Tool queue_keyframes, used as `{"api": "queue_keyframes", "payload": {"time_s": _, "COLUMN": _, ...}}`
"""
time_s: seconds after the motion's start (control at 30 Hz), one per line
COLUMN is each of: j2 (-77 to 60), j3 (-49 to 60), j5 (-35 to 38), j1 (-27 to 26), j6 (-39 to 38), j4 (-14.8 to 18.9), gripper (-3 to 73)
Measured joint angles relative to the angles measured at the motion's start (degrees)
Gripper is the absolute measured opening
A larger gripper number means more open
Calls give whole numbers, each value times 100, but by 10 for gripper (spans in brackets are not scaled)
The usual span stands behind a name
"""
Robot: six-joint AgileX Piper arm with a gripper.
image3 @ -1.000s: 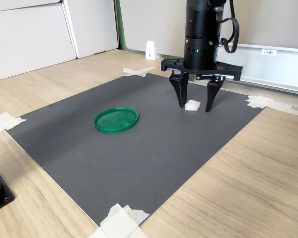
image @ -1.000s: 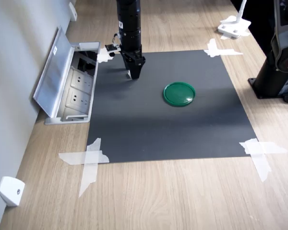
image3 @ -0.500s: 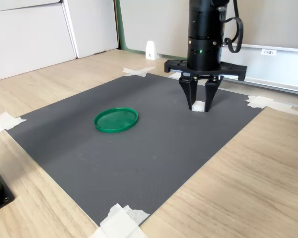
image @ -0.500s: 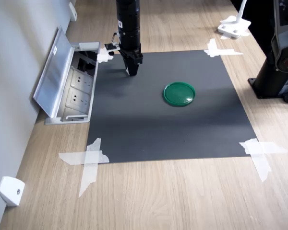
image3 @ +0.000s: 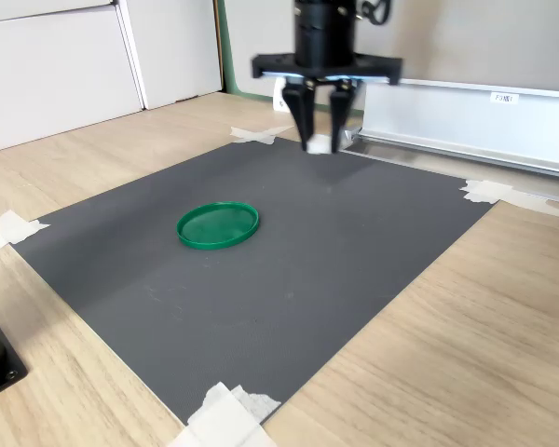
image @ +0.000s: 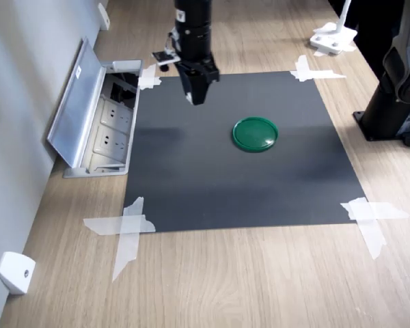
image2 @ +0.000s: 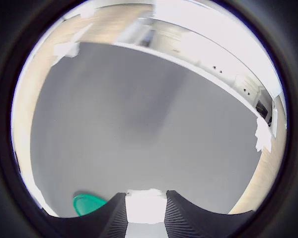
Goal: Grasp a white terminal and put it on the green lid.
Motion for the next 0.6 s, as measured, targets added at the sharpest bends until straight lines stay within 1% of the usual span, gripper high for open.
{"api": "queue_keyframes", "payload": {"time_s": 0.27, "j2": -1323, "j3": 1528, "j5": -207, "j1": 281, "j6": 1, "j4": 118, "gripper": 286}}
{"api": "queue_keyframes", "payload": {"time_s": 0.47, "j2": -1888, "j3": 2425, "j5": -399, "j1": 463, "j6": -36, "j4": 139, "gripper": 286}}
{"api": "queue_keyframes", "payload": {"time_s": 0.6, "j2": -1979, "j3": 2885, "j5": -746, "j1": 468, "j6": -40, "j4": 31, "gripper": 286}}
